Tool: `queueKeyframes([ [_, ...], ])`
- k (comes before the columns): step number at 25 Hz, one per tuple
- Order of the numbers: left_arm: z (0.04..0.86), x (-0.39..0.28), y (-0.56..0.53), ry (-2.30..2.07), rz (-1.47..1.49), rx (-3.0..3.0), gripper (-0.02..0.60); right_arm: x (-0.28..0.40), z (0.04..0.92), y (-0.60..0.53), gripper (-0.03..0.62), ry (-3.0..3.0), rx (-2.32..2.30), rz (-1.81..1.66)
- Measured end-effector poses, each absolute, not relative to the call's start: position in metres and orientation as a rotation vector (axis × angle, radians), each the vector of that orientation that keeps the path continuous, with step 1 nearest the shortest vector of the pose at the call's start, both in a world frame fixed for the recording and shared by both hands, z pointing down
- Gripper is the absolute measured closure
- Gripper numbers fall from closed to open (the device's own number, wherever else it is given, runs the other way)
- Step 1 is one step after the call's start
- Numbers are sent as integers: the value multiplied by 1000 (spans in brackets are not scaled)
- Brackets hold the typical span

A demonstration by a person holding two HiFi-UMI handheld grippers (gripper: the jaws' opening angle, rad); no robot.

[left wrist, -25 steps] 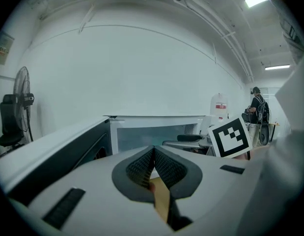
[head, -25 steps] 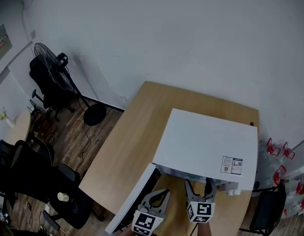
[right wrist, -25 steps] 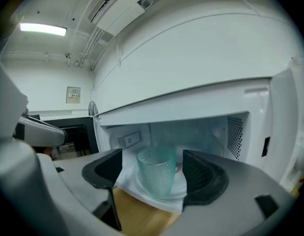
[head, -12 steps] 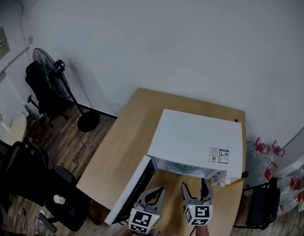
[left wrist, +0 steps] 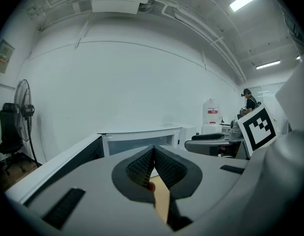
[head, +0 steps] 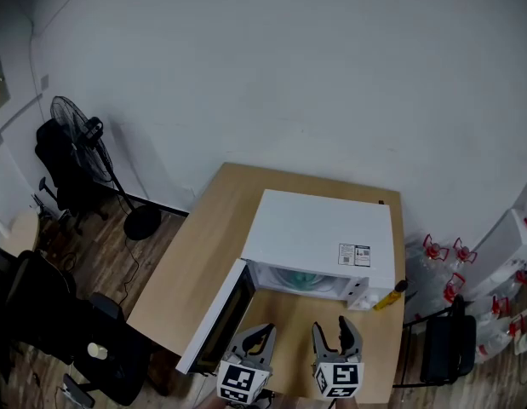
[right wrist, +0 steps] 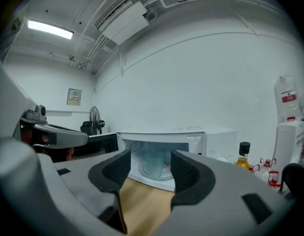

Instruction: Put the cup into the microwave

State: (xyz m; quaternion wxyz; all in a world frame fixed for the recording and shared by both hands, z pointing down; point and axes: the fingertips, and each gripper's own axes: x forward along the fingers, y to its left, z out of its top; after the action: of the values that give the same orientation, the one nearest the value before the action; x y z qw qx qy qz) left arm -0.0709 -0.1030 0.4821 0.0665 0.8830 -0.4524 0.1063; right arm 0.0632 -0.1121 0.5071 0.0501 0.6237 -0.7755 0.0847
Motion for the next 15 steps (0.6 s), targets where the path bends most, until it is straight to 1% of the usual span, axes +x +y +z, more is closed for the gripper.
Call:
queueKeyframes([
  [4,475,-65,-81,-1359,307,2676,558,70,497,-83,346,-2344,1913,224],
  [15,468,-50,-20,-1339,300,2713,558,90,476,-5,445,-2293,1969,177],
])
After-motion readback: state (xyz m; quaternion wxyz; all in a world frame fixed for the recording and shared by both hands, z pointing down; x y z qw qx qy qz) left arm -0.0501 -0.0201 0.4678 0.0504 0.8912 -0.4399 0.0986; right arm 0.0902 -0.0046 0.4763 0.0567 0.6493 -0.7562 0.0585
